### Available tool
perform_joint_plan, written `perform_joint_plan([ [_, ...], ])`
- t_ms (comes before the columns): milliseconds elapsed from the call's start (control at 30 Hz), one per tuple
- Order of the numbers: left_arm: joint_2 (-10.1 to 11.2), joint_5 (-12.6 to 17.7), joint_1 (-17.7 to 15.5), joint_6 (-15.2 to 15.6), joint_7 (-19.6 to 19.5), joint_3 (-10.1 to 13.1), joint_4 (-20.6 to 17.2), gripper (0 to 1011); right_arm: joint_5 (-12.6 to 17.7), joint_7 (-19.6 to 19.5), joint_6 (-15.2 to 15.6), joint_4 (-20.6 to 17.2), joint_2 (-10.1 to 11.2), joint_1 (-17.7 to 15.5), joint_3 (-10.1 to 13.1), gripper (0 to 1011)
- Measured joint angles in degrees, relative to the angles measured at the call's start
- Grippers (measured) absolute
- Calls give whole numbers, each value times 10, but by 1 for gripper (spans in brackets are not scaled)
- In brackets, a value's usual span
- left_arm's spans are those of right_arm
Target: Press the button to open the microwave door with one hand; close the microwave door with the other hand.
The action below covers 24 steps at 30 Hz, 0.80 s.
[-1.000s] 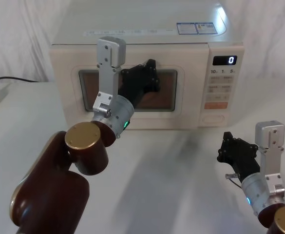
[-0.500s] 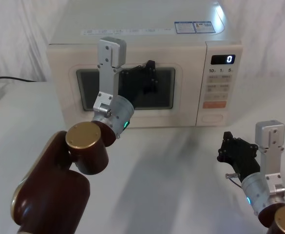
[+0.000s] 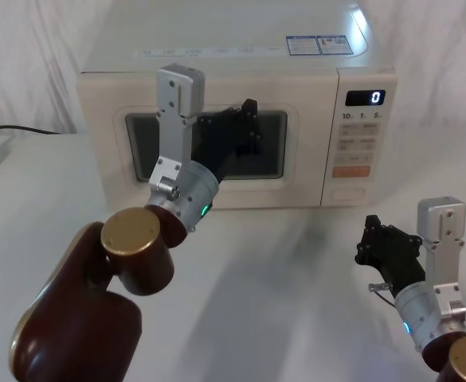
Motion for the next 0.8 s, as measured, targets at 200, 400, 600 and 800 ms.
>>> perform_joint_plan([
  [200, 10, -2, 26, 10, 2, 0, -37, 0, 0, 0, 0, 0, 0, 0, 0, 0],
  [400, 27, -9, 71, 26, 10, -9, -96, 0, 0, 0, 0, 0, 0, 0, 0, 0],
  [600, 50, -18, 126, 42, 21, -26, -165, 0, 0, 0, 0, 0, 0, 0, 0, 0],
  [800, 75, -24, 180, 53, 27, -45, -226, 0, 0, 0, 0, 0, 0, 0, 0, 0],
])
